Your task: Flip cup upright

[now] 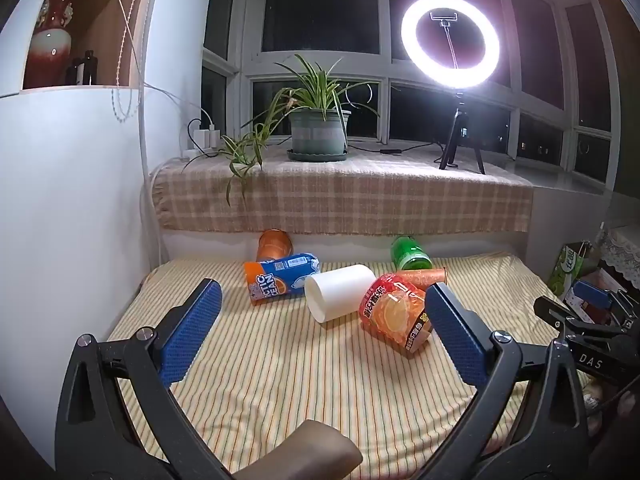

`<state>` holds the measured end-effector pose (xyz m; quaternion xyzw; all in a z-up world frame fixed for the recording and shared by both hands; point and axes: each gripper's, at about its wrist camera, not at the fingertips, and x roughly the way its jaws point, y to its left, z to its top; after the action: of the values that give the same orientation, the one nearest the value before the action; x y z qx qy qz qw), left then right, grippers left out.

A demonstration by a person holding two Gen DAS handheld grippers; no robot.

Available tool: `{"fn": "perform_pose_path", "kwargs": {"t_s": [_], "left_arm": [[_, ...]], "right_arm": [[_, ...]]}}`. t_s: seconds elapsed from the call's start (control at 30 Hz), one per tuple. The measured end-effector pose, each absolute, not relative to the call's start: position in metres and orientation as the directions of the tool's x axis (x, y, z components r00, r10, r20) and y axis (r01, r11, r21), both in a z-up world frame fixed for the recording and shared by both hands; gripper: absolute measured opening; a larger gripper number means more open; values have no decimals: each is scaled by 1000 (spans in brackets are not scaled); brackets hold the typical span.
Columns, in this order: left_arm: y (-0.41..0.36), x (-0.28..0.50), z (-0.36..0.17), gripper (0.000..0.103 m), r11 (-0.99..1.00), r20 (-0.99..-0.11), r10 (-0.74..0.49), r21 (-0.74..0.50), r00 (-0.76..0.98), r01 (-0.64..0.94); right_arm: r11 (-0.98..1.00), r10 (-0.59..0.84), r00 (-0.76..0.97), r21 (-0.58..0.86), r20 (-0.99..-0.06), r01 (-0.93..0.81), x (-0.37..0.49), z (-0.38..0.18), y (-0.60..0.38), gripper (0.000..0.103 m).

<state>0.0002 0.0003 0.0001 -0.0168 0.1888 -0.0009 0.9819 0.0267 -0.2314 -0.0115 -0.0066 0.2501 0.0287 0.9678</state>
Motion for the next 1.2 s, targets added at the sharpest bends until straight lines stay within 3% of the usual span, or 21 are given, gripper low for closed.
{"fn": "perform_pose_path", "kwargs": {"t_s": [1.2], "left_arm": [[5, -4, 3, 103, 999, -358, -1, -36, 934, -13]], "right_arm": [[998, -13, 903, -54, -428, -11, 25, 4, -222, 86]]}}
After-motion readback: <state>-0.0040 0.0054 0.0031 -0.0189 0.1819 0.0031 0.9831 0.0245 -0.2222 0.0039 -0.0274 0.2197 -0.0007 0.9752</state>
